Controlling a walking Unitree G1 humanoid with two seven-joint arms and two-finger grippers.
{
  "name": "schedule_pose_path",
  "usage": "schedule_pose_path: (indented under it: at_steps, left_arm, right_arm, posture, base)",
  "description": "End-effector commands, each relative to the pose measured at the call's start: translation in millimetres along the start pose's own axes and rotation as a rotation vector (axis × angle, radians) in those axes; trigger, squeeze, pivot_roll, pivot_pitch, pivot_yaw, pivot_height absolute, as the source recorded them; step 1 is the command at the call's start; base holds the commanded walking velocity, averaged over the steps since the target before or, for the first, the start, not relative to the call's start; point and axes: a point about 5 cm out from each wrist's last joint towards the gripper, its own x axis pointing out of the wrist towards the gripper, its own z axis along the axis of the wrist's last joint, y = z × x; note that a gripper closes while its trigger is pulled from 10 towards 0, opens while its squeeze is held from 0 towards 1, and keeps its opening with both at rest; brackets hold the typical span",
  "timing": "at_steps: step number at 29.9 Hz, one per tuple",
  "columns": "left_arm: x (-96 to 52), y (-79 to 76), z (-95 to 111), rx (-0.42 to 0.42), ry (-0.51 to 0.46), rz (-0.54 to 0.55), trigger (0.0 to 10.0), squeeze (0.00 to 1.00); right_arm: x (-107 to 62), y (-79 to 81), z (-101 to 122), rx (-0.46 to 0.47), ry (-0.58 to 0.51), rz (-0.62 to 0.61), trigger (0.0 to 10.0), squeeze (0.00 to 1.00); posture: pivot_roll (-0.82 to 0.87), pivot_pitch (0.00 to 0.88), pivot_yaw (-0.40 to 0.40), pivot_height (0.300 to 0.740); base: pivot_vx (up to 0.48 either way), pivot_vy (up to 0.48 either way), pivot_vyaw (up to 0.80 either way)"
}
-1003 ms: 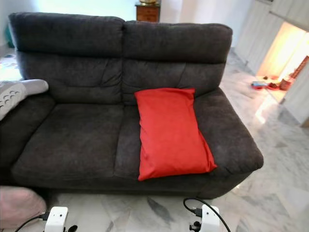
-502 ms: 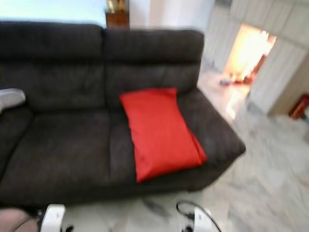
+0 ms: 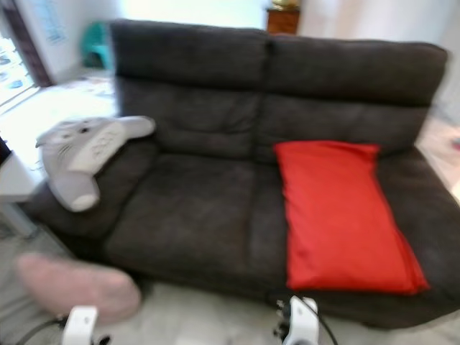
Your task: Move the pillow to the sofa from floor
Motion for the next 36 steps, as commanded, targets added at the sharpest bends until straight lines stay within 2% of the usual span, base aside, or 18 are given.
schedule_pose_path:
  at_steps: [1,13,36]
  left_arm:
    - [0.6,1.4,2.4,0.014,0.002,-0.004,10.0,0.00]
    - [0.2,0.2,0.1,0.010,0.007,-0.006,10.0,0.00]
    - [-0.2,-0.9,-1.7,0.002,0.009,-0.007,10.0,0.00]
  right_arm:
    - [0.6,2.3,2.2,-0.010,-0.004,0.007,10.0,0.00]
    - [0.4,1.7,0.6,0.017,0.005,0.009,10.0,0.00]
    - [1.5,1.6,5.3,-0.001,0.001,0.001,10.0,0.00]
  posture:
    - [0.14,0.000,-0.052,0.740]
    - [0.15,0.000,-0.063,0.740]
    - [0.16,0.000,-0.073,0.740]
  base:
    - [0.000,0.330,0.80]
    - [0.000,0.330,0.07]
    - [0.000,0.330,0.00]
